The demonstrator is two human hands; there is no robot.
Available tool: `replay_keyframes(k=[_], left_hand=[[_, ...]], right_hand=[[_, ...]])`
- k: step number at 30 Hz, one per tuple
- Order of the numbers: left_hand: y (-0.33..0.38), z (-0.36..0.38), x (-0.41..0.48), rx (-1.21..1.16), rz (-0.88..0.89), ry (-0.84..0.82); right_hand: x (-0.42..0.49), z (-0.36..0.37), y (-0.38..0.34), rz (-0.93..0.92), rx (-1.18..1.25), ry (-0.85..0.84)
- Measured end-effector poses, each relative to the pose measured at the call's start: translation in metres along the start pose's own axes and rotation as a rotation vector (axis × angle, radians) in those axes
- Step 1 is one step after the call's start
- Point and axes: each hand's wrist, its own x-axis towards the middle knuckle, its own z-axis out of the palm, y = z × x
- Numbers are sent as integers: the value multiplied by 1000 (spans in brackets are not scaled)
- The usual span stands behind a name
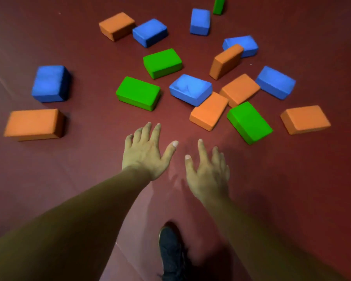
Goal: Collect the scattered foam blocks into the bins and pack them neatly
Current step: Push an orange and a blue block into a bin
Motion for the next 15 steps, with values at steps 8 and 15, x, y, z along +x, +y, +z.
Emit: replay_keyframes(k=[8,15], left_hand=[[-126,-16,70,-32,-162,-76],[-267,-30,100,-105,-330,-76]], right_hand=[[88,53,-131,-94,-75,-200],[116,114,-267,-238,-180,-293]])
